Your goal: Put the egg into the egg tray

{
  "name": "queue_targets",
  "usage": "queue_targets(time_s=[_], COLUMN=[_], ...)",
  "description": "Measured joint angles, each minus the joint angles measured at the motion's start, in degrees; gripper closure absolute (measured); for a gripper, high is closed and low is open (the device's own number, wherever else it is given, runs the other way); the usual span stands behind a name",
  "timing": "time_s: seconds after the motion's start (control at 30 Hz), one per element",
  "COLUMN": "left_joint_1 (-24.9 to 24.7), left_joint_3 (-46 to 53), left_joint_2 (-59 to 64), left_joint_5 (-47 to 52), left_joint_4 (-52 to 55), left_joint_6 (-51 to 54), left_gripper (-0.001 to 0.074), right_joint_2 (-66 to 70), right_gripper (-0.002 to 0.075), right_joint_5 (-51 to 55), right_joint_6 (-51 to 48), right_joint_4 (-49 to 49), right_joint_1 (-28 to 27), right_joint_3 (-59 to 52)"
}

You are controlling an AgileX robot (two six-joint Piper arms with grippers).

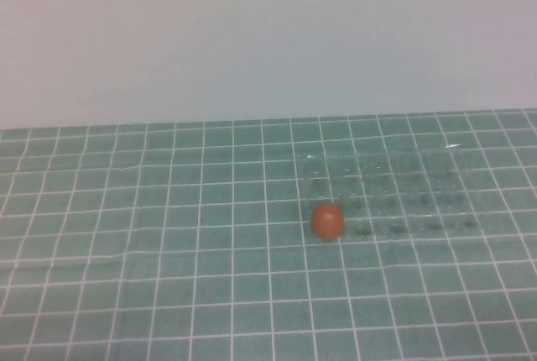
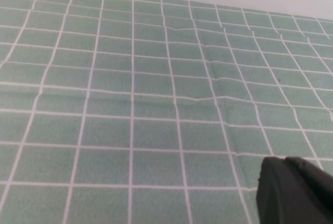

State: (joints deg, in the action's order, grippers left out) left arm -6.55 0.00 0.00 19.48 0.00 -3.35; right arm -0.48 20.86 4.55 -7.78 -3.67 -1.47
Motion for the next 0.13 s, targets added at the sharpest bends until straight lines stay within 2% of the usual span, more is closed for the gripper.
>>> queue_targets(time_s=[0.13], left_joint_1=[0.0], left_joint_3=[0.0], left_joint_2=[0.0], left_joint_5=[0.0], left_joint_4=[0.0], left_joint_6=[0.0], left_gripper=[0.0736], right_joint_2=[0.0], right_gripper=[0.0727], right_joint_5=[0.0], right_joint_6=[0.0], right_joint_4=[0.0], right_joint_1=[0.0], right_joint_3=[0.0])
